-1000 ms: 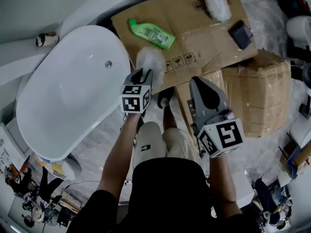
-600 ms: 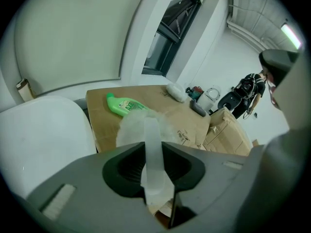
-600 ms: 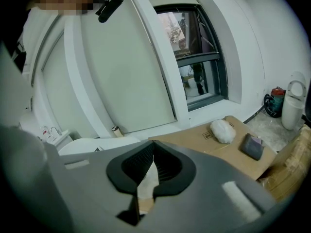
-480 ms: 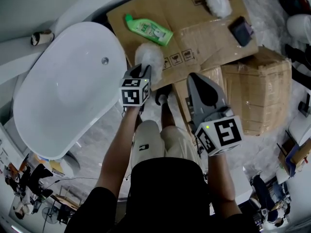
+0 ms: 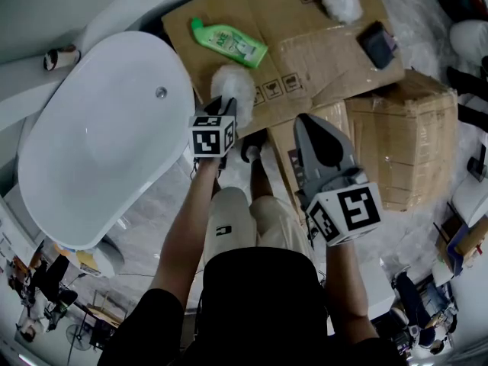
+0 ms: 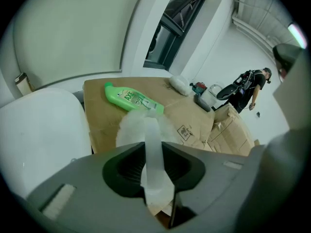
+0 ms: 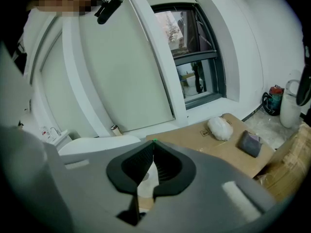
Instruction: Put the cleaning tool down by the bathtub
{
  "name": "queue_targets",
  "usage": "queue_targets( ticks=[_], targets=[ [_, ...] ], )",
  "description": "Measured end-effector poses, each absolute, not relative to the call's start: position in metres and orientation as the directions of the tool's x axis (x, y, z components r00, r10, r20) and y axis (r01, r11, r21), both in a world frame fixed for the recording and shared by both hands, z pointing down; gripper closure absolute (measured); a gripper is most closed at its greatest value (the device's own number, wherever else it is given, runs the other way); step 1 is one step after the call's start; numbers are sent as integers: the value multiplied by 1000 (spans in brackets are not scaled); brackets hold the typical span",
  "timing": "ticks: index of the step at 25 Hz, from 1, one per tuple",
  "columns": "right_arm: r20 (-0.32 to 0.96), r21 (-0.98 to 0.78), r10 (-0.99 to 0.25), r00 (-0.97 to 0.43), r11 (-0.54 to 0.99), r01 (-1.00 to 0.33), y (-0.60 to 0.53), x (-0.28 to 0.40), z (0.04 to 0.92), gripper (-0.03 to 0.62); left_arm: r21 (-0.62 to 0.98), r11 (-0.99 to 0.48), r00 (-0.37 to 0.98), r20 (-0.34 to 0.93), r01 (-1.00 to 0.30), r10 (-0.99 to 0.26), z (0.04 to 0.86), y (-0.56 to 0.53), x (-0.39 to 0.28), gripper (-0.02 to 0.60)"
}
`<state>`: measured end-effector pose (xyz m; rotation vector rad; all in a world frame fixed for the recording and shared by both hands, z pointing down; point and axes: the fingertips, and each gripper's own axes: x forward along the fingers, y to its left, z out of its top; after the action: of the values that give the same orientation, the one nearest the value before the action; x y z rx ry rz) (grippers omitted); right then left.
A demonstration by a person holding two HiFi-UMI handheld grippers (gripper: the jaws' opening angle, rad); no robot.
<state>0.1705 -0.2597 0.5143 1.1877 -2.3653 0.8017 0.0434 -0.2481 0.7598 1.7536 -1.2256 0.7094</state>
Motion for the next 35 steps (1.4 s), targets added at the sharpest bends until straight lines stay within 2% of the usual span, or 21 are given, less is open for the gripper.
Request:
queue_targets(
  ticks=[7, 22, 31, 35],
  targets=[
    [563, -321, -604, -564, 469, -823, -261, 180, 518, 585, 286, -132, 315, 850, -949, -423, 775, -251, 43, 491],
    [565, -329, -600, -567, 466, -821, -263, 180, 522, 585, 283, -134, 313, 869, -950, -382, 784, -259, 49, 483],
    [563, -326, -601, -567, 470, -821, -261, 180, 517, 585, 294, -129, 321, 873, -947, -366, 786, -257, 49, 430],
    [557, -324, -609, -565, 467, -823, -260, 181, 513, 585, 302, -144, 334, 869, -942, -365, 782, -256, 51, 384]
  ],
)
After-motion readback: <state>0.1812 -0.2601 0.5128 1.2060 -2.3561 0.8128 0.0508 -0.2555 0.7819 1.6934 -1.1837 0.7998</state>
